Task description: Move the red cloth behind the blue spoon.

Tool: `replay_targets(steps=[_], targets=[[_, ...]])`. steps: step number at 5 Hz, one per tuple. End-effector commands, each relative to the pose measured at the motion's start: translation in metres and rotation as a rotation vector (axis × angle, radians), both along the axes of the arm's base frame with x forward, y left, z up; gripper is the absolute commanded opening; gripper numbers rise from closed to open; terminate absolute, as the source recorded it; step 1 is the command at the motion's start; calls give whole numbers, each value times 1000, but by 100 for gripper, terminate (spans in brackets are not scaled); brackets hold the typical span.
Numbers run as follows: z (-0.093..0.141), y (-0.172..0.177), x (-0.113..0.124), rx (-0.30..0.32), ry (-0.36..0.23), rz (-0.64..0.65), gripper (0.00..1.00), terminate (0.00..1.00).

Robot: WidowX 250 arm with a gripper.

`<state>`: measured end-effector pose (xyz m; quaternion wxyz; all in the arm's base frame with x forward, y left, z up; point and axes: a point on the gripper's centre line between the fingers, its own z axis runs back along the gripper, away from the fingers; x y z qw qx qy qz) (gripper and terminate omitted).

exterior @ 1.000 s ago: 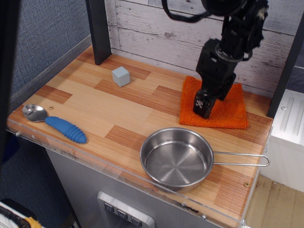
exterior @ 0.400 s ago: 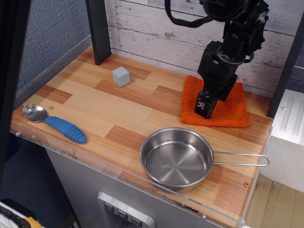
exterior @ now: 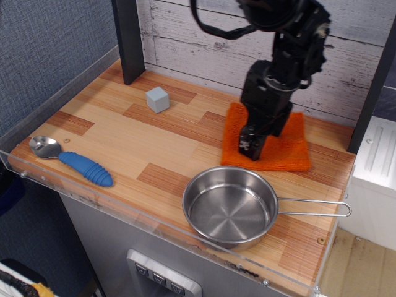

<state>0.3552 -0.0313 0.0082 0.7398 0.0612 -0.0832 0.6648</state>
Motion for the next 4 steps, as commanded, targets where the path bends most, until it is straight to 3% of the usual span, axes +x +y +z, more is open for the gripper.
replay_targets(steps=[1,4], targets=[[2,47,-15,34,12,100,100,0],[-7,110,-47,66,4,255,100,0]])
